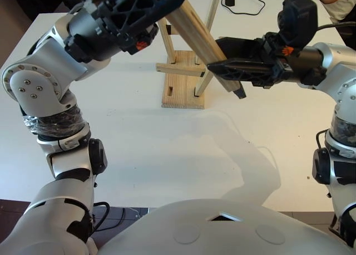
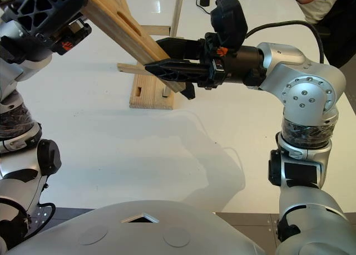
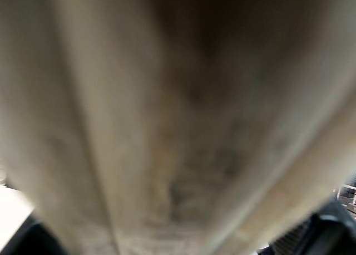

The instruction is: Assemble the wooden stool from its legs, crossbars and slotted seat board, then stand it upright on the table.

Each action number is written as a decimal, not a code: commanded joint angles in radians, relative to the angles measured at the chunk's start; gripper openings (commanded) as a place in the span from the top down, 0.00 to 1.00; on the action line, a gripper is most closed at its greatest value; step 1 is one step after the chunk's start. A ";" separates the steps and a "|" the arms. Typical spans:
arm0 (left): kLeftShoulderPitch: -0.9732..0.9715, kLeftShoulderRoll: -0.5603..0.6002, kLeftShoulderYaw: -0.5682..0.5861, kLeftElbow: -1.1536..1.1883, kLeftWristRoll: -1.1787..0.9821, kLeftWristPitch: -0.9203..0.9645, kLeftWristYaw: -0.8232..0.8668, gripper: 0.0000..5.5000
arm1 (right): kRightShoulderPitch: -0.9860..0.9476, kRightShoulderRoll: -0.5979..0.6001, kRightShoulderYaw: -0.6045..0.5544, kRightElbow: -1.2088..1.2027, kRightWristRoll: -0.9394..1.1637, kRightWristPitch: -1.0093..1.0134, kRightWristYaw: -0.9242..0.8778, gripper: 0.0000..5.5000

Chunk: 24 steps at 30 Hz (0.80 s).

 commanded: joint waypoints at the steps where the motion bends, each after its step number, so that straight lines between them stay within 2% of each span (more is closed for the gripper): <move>1: 0.021 0.018 -0.008 -0.043 0.011 -0.008 -0.045 0.49 | 0.002 -0.008 -0.012 0.014 -0.005 -0.003 -0.029 0.63; 5: 0.047 0.029 -0.023 -0.061 0.041 -0.015 -0.074 0.58 | -0.007 0.004 -0.028 0.026 0.026 0.012 -0.053 0.63; 14: 0.086 0.046 -0.034 -0.077 0.090 -0.051 -0.113 0.61 | -0.023 0.029 -0.053 0.054 0.091 0.033 -0.126 0.63; 16: 0.090 0.047 -0.031 -0.067 0.125 -0.075 -0.115 0.61 | -0.017 0.036 -0.046 0.050 0.048 -0.010 -0.133 0.63; 17: 0.090 0.048 -0.027 -0.056 0.150 -0.093 -0.113 0.61 | -0.009 0.037 -0.037 0.047 0.006 -0.052 -0.121 0.56; 22: 0.064 0.088 0.019 -0.020 0.257 -0.161 -0.156 0.63 | -0.006 0.036 -0.066 0.046 -0.031 -0.125 -0.099 0.44; 24: 0.038 0.143 0.070 0.021 0.320 -0.205 -0.186 0.63 | -0.031 0.026 -0.114 0.070 -0.022 -0.143 -0.118 0.43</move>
